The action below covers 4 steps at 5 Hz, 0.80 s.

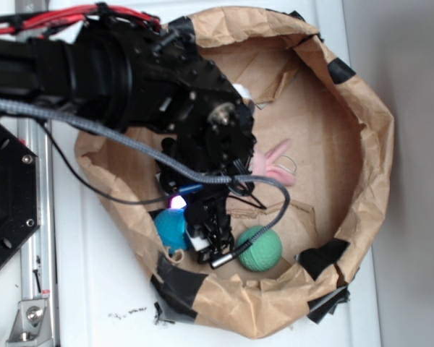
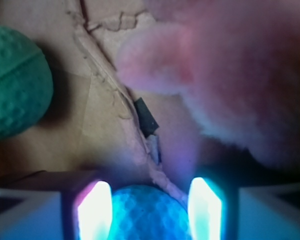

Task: Grab the blue ball.

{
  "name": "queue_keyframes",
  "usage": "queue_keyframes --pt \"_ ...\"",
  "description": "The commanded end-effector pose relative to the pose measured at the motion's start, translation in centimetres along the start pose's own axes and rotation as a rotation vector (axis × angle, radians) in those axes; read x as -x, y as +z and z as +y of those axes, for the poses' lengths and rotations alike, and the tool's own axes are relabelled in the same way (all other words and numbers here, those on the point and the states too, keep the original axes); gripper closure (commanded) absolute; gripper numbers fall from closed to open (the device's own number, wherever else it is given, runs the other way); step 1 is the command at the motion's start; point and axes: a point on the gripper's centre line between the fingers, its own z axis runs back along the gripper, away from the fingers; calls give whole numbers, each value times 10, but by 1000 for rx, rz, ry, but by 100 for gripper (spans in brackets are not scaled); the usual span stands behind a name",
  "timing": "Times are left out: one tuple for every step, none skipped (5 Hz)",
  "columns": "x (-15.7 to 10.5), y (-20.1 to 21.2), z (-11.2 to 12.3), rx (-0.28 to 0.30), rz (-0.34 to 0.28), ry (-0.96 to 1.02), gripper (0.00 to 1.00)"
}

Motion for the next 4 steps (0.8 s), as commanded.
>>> queue_keyframes --pt "9 3 -3 -27 2 -46 100" --pt "3 51 -10 6 -140 -166 100" --pt "2 109 -6 -9 -317 -254 100" --pt "5 164 -1 -57 -440 -276 100"
